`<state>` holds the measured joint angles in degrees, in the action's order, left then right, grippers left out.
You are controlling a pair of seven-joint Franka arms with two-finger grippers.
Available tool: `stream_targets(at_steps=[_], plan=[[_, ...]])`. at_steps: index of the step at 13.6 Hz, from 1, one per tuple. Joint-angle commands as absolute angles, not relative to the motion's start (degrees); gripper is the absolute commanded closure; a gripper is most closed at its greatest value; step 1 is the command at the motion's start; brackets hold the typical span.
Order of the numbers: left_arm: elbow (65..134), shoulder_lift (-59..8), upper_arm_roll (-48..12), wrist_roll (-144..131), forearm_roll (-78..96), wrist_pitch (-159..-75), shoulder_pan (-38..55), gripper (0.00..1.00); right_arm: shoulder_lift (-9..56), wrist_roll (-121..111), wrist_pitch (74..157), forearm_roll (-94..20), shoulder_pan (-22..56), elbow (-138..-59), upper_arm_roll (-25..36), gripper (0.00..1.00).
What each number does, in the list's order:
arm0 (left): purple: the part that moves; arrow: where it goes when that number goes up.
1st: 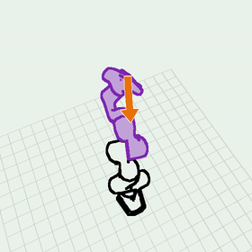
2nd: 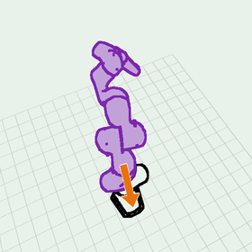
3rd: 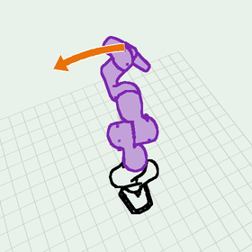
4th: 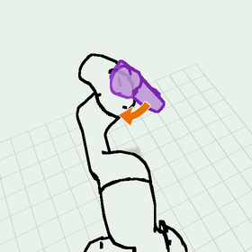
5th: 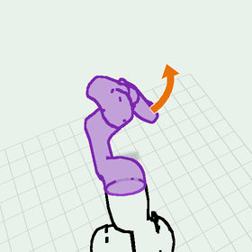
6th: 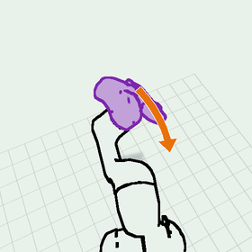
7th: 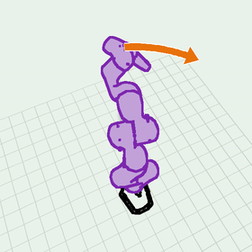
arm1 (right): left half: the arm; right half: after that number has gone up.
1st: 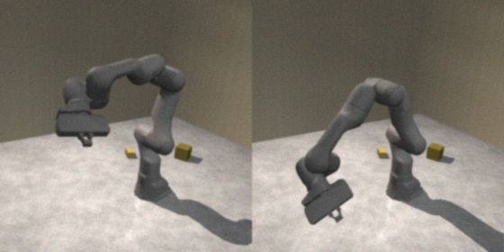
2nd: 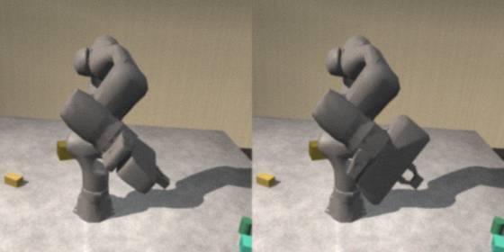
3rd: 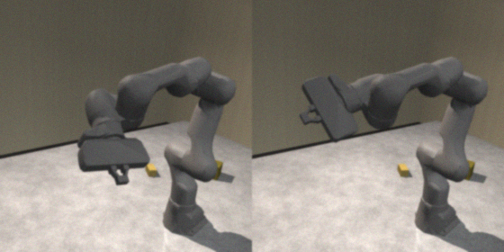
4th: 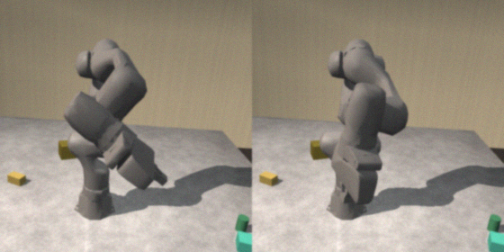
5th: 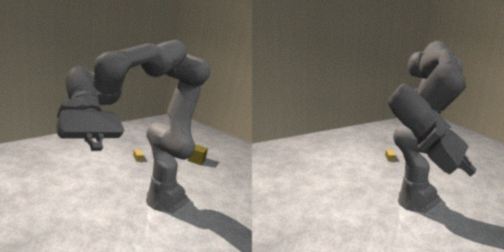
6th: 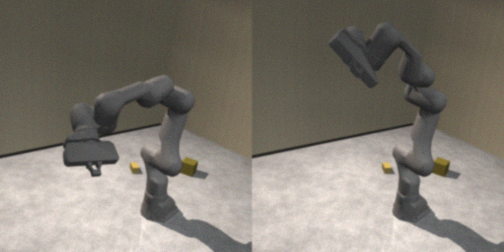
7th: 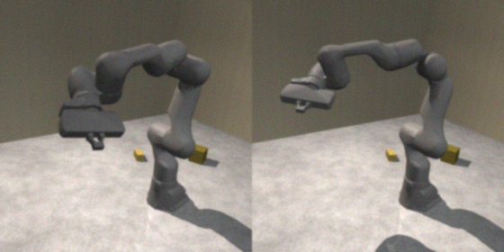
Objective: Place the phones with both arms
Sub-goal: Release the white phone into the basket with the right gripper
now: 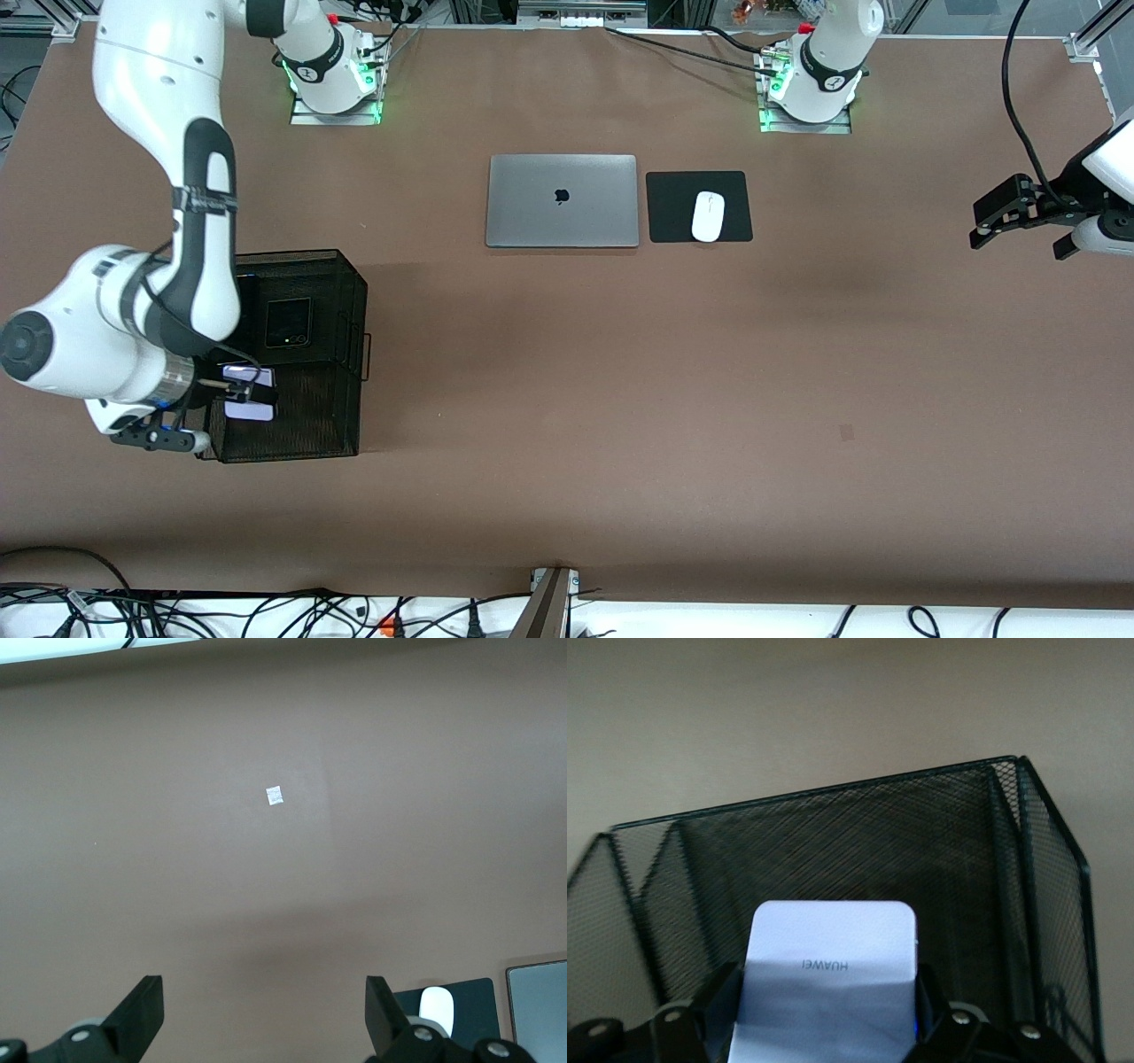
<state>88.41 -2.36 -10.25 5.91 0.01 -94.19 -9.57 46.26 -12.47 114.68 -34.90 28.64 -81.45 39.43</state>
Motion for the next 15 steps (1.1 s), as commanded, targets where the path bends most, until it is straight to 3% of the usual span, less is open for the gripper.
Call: stream_targets(at_steps=[1,4,5,6,7,12,15], plan=[[88.8,-1.9,-9.7,6.9,-0.3,-94.0,-9.6,0.00,46.6,-15.3,116.1,-36.2,28.6,-82.7,39.5,0.88],[88.7,-1.6,-9.2,6.9,-0.3,-94.0,-9.8,0.00,46.8,-15.4,117.8,-36.3,28.5,-82.7,39.1,0.88],[88.8,-1.6,-9.1,7.0,-0.4,-94.0,-9.9,0.00,46.8,-15.4,117.9,-37.1,28.4,-82.7,38.4,0.74],[88.8,-1.4,-9.1,7.1,-0.9,-93.9,-10.0,0.00,46.8,-15.4,118.0,-37.4,28.4,-82.7,38.4,0.10],[88.8,-1.2,-9.1,7.2,-1.5,-93.8,-10.4,0.00,46.8,-15.4,118.1,-37.6,28.4,-82.7,38.4,0.01],[88.8,-1.2,-9.2,7.5,-2.6,-92.5,-10.5,0.00,44.8,-14.7,115.0,-37.6,28.0,-80.3,38.9,0.01],[88.9,-1.5,-9.1,7.6,-2.8,-92.6,-10.5,0.00,43.8,-9.8,98.6,-37.6,27.5,-72.0,44.0,0.01]])
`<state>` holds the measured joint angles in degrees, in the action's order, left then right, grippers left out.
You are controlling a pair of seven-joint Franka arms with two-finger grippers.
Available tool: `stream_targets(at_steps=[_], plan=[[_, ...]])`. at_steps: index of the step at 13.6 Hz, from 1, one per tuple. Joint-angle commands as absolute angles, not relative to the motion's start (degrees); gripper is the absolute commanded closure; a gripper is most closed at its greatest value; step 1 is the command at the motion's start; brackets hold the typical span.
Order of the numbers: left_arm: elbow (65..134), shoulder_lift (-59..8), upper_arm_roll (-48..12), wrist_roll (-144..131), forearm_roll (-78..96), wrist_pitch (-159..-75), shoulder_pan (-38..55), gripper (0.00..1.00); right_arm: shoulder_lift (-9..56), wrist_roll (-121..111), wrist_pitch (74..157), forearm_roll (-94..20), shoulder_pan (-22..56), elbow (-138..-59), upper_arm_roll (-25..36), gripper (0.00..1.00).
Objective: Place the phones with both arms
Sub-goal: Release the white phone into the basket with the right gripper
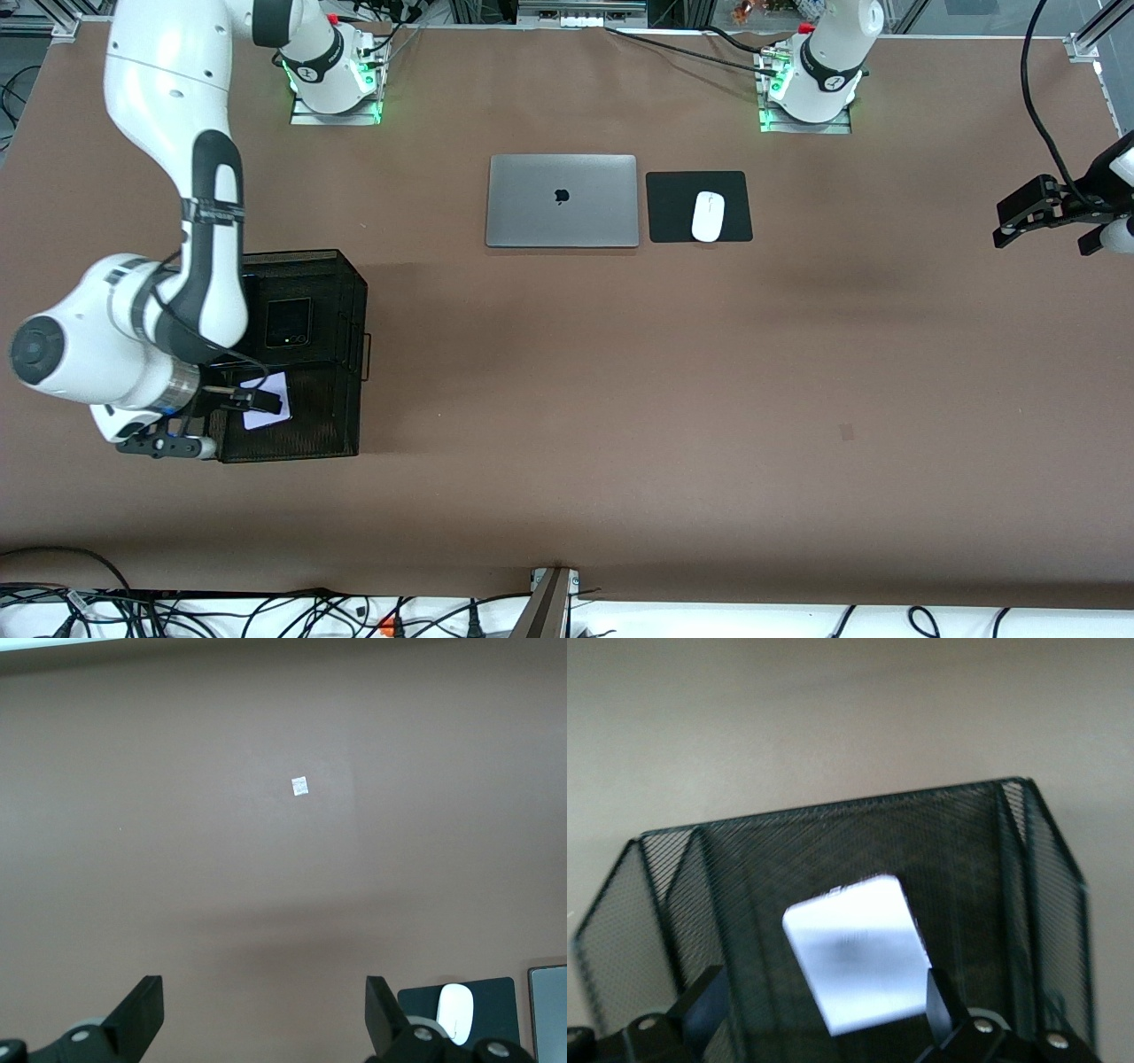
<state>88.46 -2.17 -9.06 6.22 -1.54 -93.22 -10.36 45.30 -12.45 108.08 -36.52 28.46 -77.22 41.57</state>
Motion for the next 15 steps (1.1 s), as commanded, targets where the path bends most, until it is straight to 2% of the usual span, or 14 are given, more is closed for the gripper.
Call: stream_targets(at_steps=[1,4,7,10,11,12,13,15], plan=[[89.2,-1.6,-9.1,7.6,-2.8,-92.7,-10.5,0.00,43.8,-8.1,92.5,-37.7,27.4,-68.3,45.9,0.01],[89.2,-1.8,-9.1,7.6,-2.7,-92.7,-10.5,0.00,40.6,-6.7,78.8,-38.3,26.5,-63.5,50.0,0.01],[89.4,-1.8,-9.1,7.6,-2.7,-92.7,-10.7,0.00,35.1,-4.5,74.3,-38.1,26.1,-63.3,51.9,0.01],[89.6,-1.8,-9.1,7.6,-2.7,-92.7,-11.0,0.00,33.0,1.2,71.6,-36.7,26.0,-62.2,51.2,0.01],[89.6,-1.8,-9.1,7.6,-2.7,-92.7,-11.0,0.00,33.0,3.1,70.3,-35.5,24.7,-59.5,49.4,0.01],[89.6,-1.8,-9.1,7.7,-2.7,-92.7,-11.0,0.00,33.0,3.5,69.4,-31.9,21.9,-57.1,45.0,0.01],[89.6,-1.9,-9.1,7.7,-2.7,-92.7,-11.0,0.00,32.8,4.2,69.1,-27.1,18.8,-55.0,39.0,0.01],[89.6,-1.9,-9.1,7.7,-2.7,-92.7,-11.0,0.00,28.9,7.2,69.4,-13.9,11.4,-54.1,21.6,0.01]])
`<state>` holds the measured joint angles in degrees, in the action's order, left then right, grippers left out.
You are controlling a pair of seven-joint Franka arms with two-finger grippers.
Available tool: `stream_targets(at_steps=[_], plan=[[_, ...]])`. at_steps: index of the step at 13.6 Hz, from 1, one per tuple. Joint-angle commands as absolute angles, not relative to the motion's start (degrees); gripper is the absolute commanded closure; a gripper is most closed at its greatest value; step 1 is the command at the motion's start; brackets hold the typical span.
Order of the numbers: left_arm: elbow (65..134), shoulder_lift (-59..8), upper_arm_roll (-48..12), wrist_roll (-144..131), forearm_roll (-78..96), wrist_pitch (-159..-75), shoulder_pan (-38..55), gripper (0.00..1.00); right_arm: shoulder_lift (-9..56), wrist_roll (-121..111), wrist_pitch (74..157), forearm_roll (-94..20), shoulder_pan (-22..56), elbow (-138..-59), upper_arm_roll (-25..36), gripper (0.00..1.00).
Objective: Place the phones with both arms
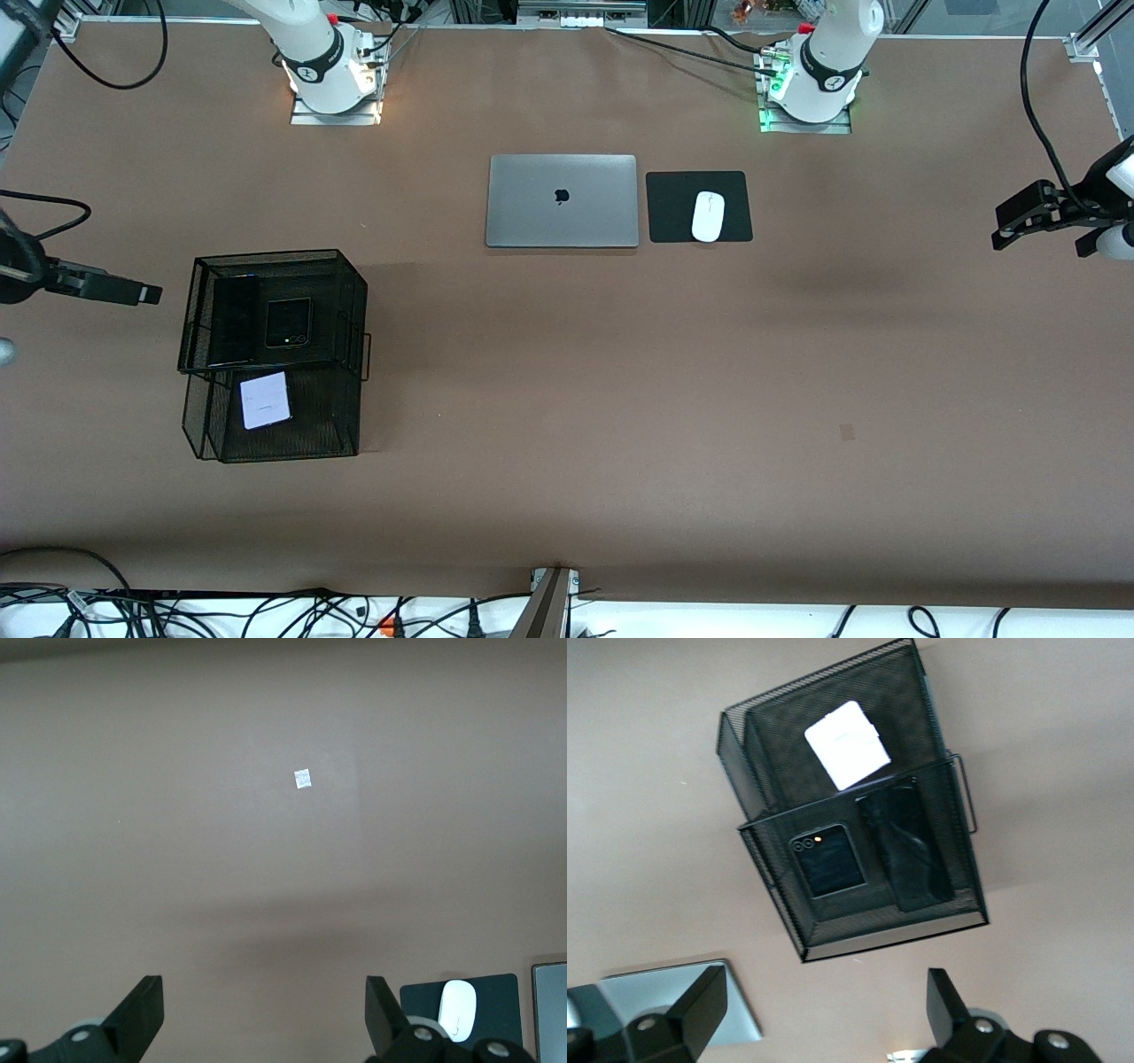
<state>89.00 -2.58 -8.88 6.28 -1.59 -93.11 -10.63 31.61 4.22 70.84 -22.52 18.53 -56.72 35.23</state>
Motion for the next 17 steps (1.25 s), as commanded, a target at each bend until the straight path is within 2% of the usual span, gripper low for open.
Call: stream_targets(at_steps=[1,2,3,6,7,9,12,17], plan=[[89.6,-2.0,-9.1,7.7,-2.7,-92.7,-10.9,0.00,27.2,7.4,70.0,-6.8,7.2,-54.7,12.4,0.01],[89.6,-2.3,-9.2,7.7,-2.6,-92.8,-10.9,0.00,25.5,8.0,71.1,-2.8,3.8,-56.8,6.1,0.01],[89.6,-2.5,-9.2,7.7,-2.7,-92.8,-10.9,0.00,23.5,8.5,73.5,-2.0,2.2,-60.6,4.2,0.01],[89.6,-2.5,-9.2,7.7,-2.7,-93.3,-11.0,0.00,13.1,8.9,89.0,-1.6,1.6,-79.8,3.9,0.00],[89.6,-2.6,-9.2,7.8,-2.7,-93.4,-11.0,0.00,11.4,10.5,91.9,-1.5,1.4,-83.3,3.8,0.00],[89.6,-2.6,-9.2,7.8,-2.7,-93.7,-11.0,0.00,10.8,11.7,94.0,0.6,1.1,-85.2,2.9,0.00],[89.6,-2.6,-9.1,7.8,-2.6,-93.7,-11.1,0.00,7.7,11.7,102.2,1.1,1.0,-92.3,2.4,0.00],[89.5,-2.6,-9.1,7.7,-2.6,-93.6,-11.5,0.00,7.7,11.5,102.7,0.8,0.8,-92.7,2.3,0.00]])
